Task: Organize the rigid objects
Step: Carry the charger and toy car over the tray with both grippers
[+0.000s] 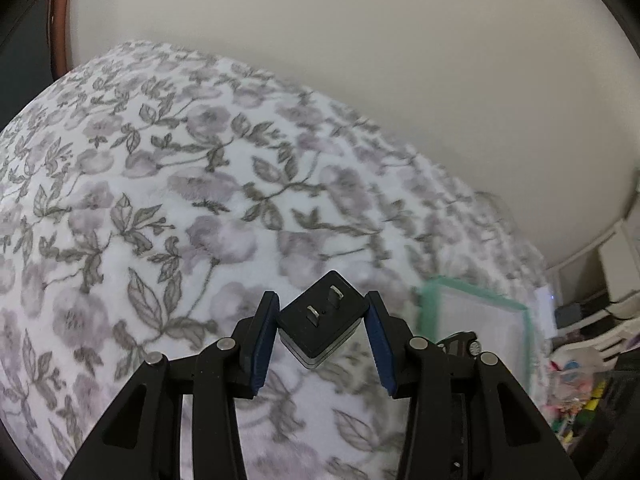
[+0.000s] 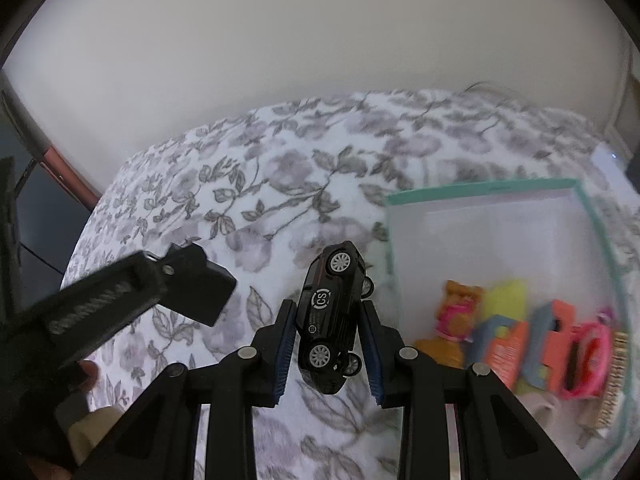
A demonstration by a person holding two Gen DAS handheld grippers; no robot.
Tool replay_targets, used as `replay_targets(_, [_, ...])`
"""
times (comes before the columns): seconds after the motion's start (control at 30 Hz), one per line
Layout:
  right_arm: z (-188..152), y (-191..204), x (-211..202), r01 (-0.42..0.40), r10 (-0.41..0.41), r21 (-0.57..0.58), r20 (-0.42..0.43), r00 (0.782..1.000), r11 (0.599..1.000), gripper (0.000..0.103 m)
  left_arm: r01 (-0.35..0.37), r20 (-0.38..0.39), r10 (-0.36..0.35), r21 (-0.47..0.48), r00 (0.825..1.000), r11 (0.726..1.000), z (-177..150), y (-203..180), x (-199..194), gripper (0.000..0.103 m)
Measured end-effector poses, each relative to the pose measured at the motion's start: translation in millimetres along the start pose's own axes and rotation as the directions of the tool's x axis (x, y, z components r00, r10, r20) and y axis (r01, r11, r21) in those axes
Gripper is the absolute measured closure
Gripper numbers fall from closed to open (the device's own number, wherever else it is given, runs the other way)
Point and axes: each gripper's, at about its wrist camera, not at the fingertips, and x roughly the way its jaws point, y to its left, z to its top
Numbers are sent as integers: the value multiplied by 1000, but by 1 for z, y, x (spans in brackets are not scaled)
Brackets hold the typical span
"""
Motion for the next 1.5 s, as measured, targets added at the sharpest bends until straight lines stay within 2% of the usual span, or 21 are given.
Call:
replay_targets(0.27, [-20,-56,-48,68,-73,141,32,997,988,70,95,28,-96,45,995,994,-27,-45,-45,58])
replay_targets(0.43, [-26,-87,-92,110,-136,206,113,984,972,70,144,23,-147,90,989,985,-45,-77,-60,58])
replay_targets(0.6, [-31,-114,-126,156,-206,251,186,961,955,70,187,15,-190,133,982,973,-64,-108,-68,58])
replay_targets(0.73, [-33,-133,-143,200,-269,290,221,937,936,69,222,-23,-221,143,975,965,-77,-130,-62,58])
replay_targets(0.87, [-34,-144,-151,236,-315,305,240,918,922,69,219,-29,-217,166,976,961,-83,-144,-54,58])
replay_targets(1.07, [-38,-153,-125,250,-301,288,150,942,924,69,228,-67,-221,139,973,964,-91,-142,-31,58])
replay_targets(1.23, [-48,-162,-92,225,-250,305,43,967,925,69,192,-104,-178,155,979,969,-101,-142,-11,58])
replay_targets(1.5, [-57,-162,-72,244,-245,286,-34,969,927,69,114,-83,-96,246,992,963,-112,-150,-4,58])
